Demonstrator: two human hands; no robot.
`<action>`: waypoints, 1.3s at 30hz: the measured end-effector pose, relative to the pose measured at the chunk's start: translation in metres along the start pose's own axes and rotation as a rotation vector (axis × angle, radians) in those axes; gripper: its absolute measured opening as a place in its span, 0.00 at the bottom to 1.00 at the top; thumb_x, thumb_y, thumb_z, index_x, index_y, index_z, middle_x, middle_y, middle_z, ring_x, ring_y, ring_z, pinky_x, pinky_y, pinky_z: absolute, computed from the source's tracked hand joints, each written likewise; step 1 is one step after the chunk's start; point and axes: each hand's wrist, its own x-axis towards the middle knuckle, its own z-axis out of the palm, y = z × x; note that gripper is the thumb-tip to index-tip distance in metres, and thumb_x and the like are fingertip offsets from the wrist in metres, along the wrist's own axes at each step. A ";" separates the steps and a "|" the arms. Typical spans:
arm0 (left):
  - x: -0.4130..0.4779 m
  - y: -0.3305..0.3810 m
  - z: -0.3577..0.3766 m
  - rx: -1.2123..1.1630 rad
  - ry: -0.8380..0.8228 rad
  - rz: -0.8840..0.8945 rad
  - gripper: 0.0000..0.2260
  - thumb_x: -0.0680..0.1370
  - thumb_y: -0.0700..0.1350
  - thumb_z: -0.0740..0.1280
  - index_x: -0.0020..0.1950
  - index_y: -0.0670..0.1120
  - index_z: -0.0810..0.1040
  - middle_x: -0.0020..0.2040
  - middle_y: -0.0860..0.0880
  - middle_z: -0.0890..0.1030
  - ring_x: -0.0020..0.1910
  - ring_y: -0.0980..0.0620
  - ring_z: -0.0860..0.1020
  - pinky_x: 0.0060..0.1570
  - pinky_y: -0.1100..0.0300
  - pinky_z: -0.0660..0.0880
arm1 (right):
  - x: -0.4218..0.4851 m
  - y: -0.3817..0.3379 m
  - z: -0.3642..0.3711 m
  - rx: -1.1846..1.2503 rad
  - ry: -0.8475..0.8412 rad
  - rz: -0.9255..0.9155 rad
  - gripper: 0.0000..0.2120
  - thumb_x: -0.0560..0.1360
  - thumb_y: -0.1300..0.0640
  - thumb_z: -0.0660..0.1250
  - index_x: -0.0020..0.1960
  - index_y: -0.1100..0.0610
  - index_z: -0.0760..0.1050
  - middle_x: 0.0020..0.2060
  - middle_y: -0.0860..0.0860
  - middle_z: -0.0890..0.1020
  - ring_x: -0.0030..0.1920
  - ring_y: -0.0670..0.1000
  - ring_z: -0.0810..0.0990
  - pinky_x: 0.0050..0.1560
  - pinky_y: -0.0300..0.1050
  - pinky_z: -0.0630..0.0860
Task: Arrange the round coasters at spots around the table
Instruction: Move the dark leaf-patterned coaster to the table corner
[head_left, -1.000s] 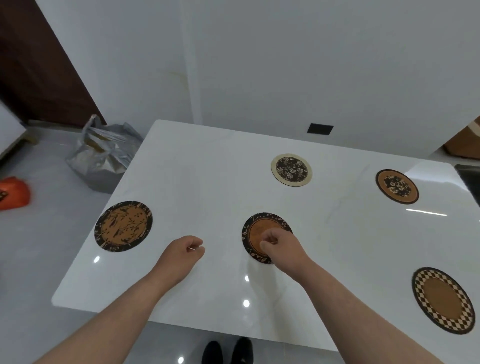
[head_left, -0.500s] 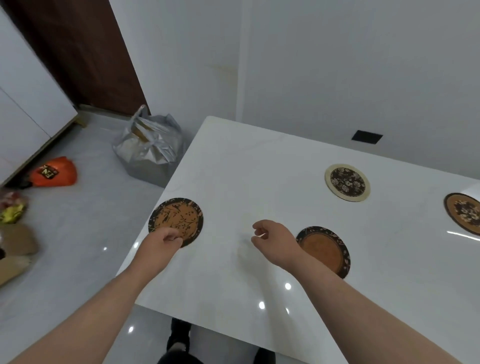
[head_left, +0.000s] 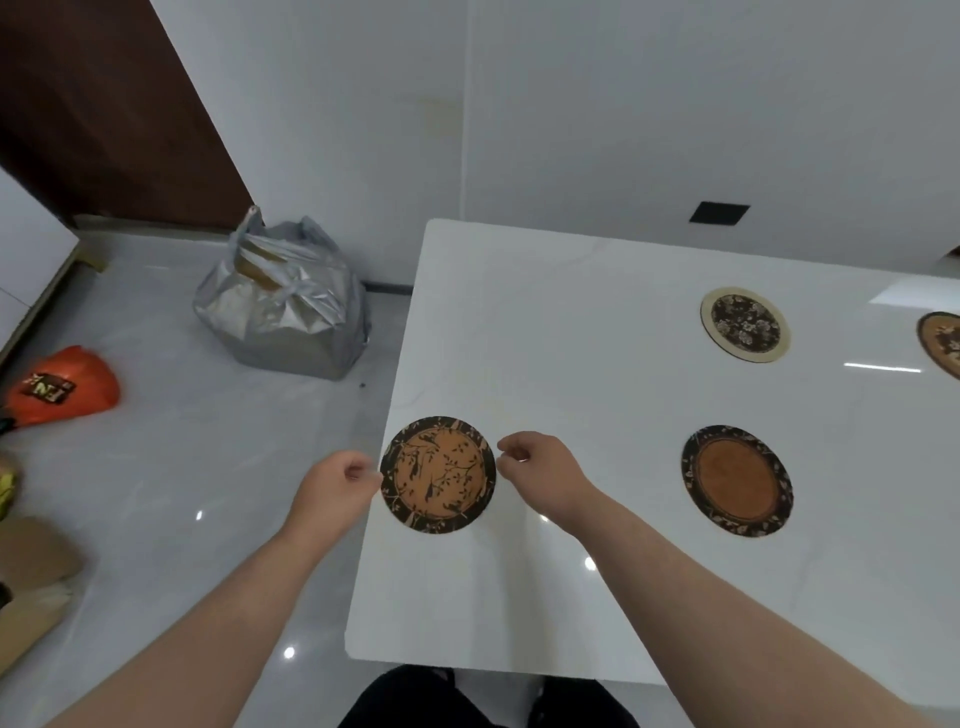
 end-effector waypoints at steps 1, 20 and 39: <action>0.004 0.000 0.000 -0.004 -0.015 -0.013 0.11 0.75 0.42 0.69 0.56 0.44 0.78 0.50 0.49 0.79 0.53 0.48 0.78 0.54 0.57 0.71 | 0.001 -0.002 0.002 0.003 0.001 0.016 0.16 0.77 0.58 0.64 0.64 0.60 0.76 0.52 0.50 0.80 0.53 0.49 0.77 0.55 0.40 0.71; 0.050 -0.008 0.025 0.084 -0.114 -0.042 0.11 0.77 0.42 0.66 0.59 0.45 0.76 0.47 0.52 0.76 0.51 0.52 0.74 0.41 0.61 0.70 | 0.061 0.008 0.034 -0.062 -0.017 0.235 0.12 0.73 0.61 0.61 0.31 0.53 0.64 0.33 0.44 0.64 0.35 0.48 0.64 0.35 0.37 0.62; 0.061 0.000 0.014 -0.175 -0.002 -0.031 0.10 0.75 0.35 0.68 0.55 0.45 0.79 0.46 0.48 0.82 0.47 0.51 0.80 0.50 0.54 0.79 | 0.062 0.001 0.036 0.290 0.090 0.218 0.06 0.78 0.63 0.62 0.43 0.56 0.75 0.44 0.59 0.82 0.46 0.61 0.83 0.42 0.57 0.84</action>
